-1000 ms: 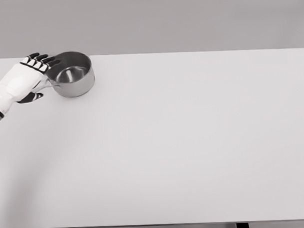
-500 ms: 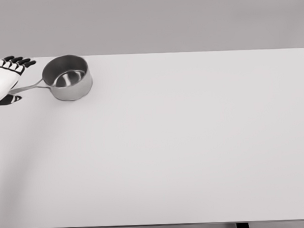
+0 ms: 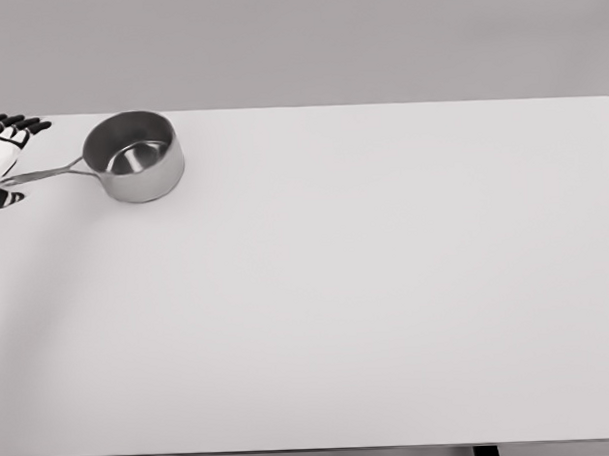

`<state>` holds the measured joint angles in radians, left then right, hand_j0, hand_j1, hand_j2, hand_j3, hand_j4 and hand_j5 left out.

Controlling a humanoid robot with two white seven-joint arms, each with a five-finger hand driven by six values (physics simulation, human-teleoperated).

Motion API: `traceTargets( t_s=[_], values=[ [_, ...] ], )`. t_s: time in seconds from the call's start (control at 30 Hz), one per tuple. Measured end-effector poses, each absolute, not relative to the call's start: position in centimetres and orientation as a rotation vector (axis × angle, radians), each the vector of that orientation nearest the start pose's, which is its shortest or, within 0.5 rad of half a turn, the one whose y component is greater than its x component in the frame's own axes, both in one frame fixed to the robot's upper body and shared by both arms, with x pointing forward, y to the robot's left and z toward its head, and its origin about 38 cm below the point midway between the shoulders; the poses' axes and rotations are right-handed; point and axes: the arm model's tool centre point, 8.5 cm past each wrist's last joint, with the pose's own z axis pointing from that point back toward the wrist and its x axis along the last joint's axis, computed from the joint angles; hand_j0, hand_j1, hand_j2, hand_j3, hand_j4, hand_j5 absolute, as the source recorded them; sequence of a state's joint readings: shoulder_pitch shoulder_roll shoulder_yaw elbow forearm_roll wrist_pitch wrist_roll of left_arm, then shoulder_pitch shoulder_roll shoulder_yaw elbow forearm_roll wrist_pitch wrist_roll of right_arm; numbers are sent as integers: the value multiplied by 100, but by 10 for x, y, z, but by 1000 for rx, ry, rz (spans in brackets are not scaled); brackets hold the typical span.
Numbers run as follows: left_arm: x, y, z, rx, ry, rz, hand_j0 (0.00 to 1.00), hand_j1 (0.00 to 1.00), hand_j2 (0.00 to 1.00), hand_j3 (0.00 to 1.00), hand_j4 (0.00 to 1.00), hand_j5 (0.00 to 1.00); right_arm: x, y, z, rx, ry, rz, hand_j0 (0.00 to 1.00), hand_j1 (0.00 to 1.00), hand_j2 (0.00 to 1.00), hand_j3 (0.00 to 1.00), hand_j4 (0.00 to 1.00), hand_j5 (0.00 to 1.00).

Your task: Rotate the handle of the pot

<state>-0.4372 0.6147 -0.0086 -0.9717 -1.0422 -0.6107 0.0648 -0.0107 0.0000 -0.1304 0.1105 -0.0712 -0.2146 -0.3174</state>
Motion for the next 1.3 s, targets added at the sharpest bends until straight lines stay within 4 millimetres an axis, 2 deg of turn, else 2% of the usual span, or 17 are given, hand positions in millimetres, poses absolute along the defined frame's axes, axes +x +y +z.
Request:
traceTargets(
  t_s=[0.13, 0.37, 0.6, 0.73, 0.77, 1.1, 1.3],
  values=[
    [446, 470, 156, 1097, -1348, -1482, 100, 100, 100, 100, 100, 100, -16, -296, -251, -420, -89, -214, 100, 100, 100, 100, 100, 100],
    [445, 459, 156, 1091, -1376, -1502, 100, 100, 100, 100, 100, 100, -15, -296, -251, -420, -91, -214, 100, 100, 100, 100, 100, 100],
    [449, 426, 165, 1085, -1470, -1538, 100, 100, 100, 100, 100, 100, -15, -296, -251, -420, -91, -214, 100, 100, 100, 100, 100, 100],
    [453, 418, 165, 1079, -1483, -1544, 100, 100, 100, 100, 100, 100, -15, -296, -251, -420, -91, -214, 100, 100, 100, 100, 100, 100],
    [457, 418, 170, 1088, -1486, -1540, 100, 100, 100, 100, 100, 100, -15, -296, -251, -420, -91, -214, 100, 100, 100, 100, 100, 100],
    [465, 435, 159, 1089, -1396, -1539, 100, 100, 100, 100, 100, 100, -15, -296, -251, -420, -91, -214, 100, 100, 100, 100, 100, 100],
    [471, 441, 162, 1100, -1374, -1532, 100, 100, 100, 100, 100, 100, -15, -296, -251, -420, -91, -214, 100, 100, 100, 100, 100, 100]
  ],
)
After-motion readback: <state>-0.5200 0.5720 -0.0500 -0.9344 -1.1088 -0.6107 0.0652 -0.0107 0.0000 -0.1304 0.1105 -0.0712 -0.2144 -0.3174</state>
